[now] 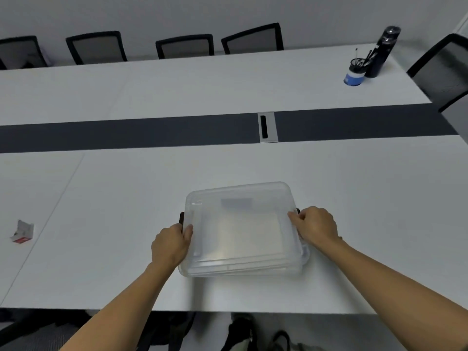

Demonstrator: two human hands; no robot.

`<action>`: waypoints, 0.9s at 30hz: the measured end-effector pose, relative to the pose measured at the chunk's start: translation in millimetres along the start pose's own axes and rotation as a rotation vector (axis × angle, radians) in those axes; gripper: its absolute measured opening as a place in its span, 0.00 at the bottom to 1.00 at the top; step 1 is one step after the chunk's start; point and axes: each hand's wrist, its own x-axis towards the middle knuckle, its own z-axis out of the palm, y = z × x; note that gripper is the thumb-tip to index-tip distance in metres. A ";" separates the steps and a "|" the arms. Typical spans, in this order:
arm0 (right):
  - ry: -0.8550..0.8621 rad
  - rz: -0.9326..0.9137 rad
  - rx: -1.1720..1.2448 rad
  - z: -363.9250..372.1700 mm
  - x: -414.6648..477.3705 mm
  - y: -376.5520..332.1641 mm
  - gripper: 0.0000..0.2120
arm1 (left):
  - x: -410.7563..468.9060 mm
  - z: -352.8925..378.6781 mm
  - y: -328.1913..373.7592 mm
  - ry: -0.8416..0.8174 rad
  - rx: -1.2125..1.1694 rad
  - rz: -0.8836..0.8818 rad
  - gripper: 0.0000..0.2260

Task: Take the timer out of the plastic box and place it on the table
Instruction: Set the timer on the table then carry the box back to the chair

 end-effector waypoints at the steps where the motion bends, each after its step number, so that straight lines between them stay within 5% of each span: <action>1: -0.011 0.000 0.009 3.2 -6.9 3.1 0.24 | -4.8 0.2 -2.7 -0.005 0.004 -0.001 0.20; 7: -0.049 0.052 0.062 12.6 -21.3 11.9 0.21 | -6.4 -1.0 -12.2 -0.155 -0.074 -0.099 0.18; 9: -0.119 0.144 0.144 10.8 -17.7 12.7 0.29 | -1.8 -0.6 -15.3 -0.201 -0.210 -0.161 0.18; 13: -0.311 0.354 0.545 13.1 -7.6 11.7 0.43 | 7.1 -4.6 -16.1 -0.373 -0.617 -0.316 0.34; 16: -0.293 0.323 0.544 18.1 -4.3 10.9 0.36 | 17.1 -5.6 -18.9 -0.418 -0.697 -0.357 0.35; 20: -0.218 0.253 0.431 25.6 -6.2 -1.3 0.21 | 19.1 -4.6 -6.3 -0.344 -0.605 -0.286 0.17; 27: -0.097 0.264 0.143 40.2 -13.9 -19.8 0.23 | 14.9 8.1 6.1 -0.251 -0.422 -0.240 0.17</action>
